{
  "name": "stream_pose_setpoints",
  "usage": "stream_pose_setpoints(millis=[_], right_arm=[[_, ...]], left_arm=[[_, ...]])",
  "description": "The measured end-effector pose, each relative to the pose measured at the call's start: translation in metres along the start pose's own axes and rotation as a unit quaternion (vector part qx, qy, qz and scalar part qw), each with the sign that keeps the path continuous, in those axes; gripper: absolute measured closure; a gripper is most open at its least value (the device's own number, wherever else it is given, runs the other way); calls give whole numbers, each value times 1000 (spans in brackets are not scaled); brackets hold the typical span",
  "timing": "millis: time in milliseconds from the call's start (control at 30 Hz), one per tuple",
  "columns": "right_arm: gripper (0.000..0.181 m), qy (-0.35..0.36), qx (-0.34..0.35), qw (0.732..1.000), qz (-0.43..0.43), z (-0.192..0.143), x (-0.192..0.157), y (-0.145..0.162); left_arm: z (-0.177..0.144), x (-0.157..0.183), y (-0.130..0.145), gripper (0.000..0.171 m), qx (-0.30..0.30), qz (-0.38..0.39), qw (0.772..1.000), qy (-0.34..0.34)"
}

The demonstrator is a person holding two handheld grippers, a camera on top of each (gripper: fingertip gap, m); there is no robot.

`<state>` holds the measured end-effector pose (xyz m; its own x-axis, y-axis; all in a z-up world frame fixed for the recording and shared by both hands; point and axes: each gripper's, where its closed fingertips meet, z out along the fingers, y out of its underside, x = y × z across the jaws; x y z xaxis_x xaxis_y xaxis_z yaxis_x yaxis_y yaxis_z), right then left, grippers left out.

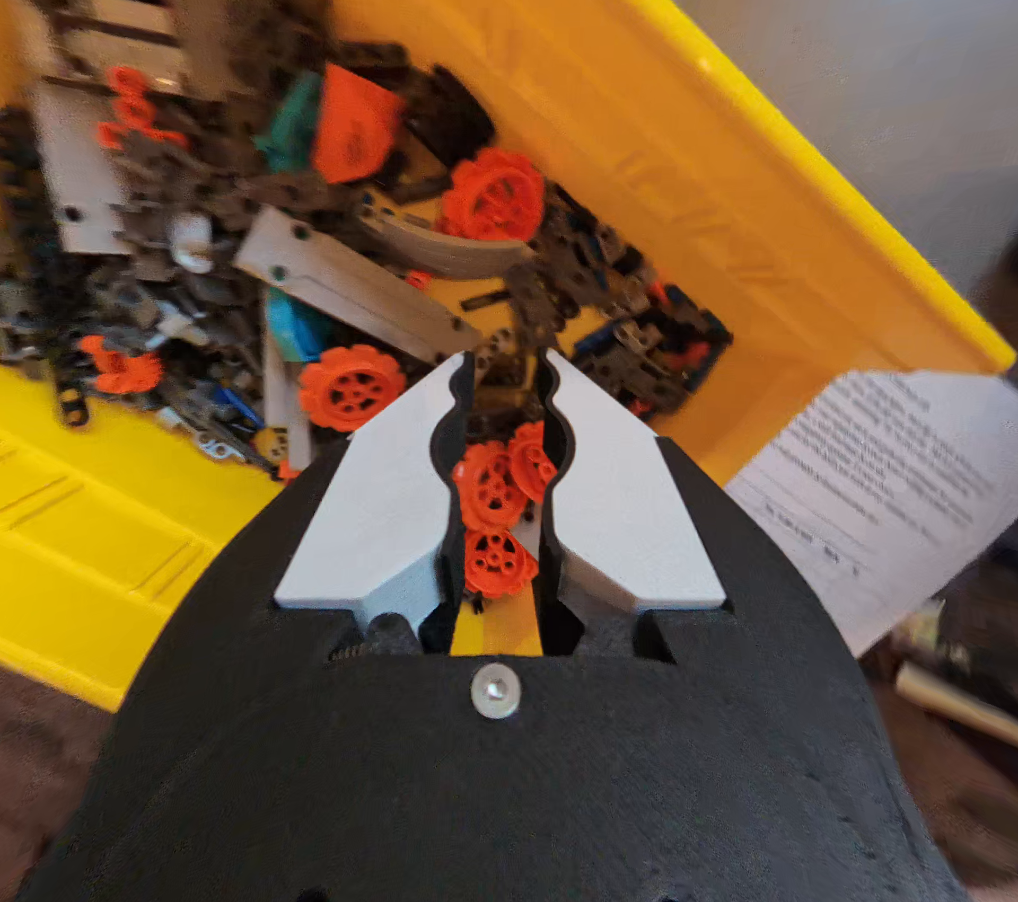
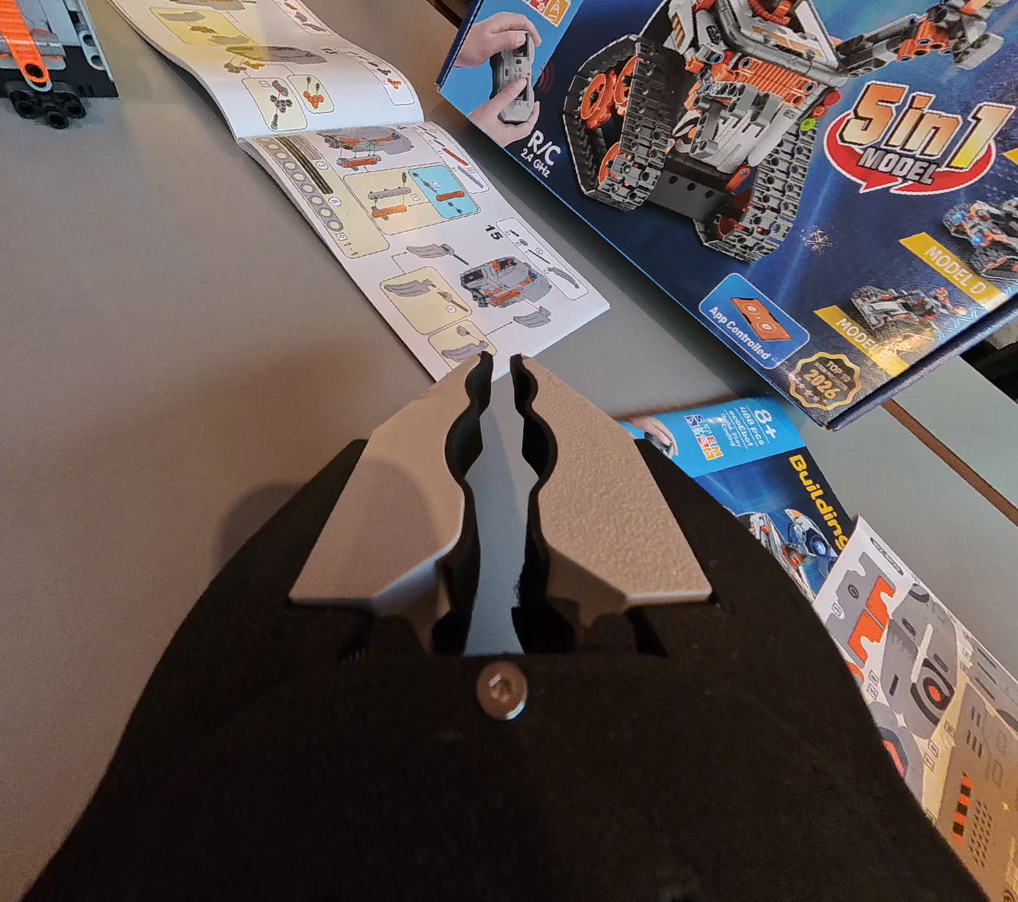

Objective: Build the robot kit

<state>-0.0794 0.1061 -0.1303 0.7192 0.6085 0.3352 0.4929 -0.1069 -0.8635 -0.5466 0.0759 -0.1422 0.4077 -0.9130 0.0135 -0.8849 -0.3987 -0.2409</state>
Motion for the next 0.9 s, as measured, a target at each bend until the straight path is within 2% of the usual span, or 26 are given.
stream_pose_setpoints(millis=[133, 167, 200, 333, 500, 567, 633, 700, 767, 833, 900], right_arm=[[176, 2, -2, 1000, -5, 0, -1, 0], [176, 3, -3, 1000, -5, 0, 0, 0], [176, 4, -3, 1000, -4, 0, 0, 1], [176, 7, -4, 1000, -2, 0, 2, 2], [176, 5, -6, 1000, -3, 0, 1, 2], [176, 4, -6, 1000, -5, 0, 1, 2], [176, 4, -7, 1000, -7, 0, 0, 2], [176, 3, -7, 1000, -6, 0, 0, 3], [176, 1, -7, 1000, -5, 1, 0, 3], [176, 0, -8, 1000, -6, 1, -1, 2], [176, -1, -8, 1000, -8, 2, -2, 2]], left_arm=[[22, 15, 12, 150, -56, 21, 998, 34], [25, 14, 13, 151, -62, 26, 997, 29], [25, 11, 12, 159, -63, 32, 997, 20], [26, 9, 12, 160, -88, 59, 994, 0], [26, -8, 15, 164, -107, 80, 989, -58], [26, -25, 15, 171, -108, 73, 986, -101], [25, -34, 16, 170, -101, 53, 987, -115], [21, -31, 14, 170, -75, 29, 993, -90], [16, -9, 10, 171, -41, 2, 999, -6], [13, 15, 15, 160, -48, -14, 996, 77], [19, 10, 30, 143, -89, 15, 995, 44]])
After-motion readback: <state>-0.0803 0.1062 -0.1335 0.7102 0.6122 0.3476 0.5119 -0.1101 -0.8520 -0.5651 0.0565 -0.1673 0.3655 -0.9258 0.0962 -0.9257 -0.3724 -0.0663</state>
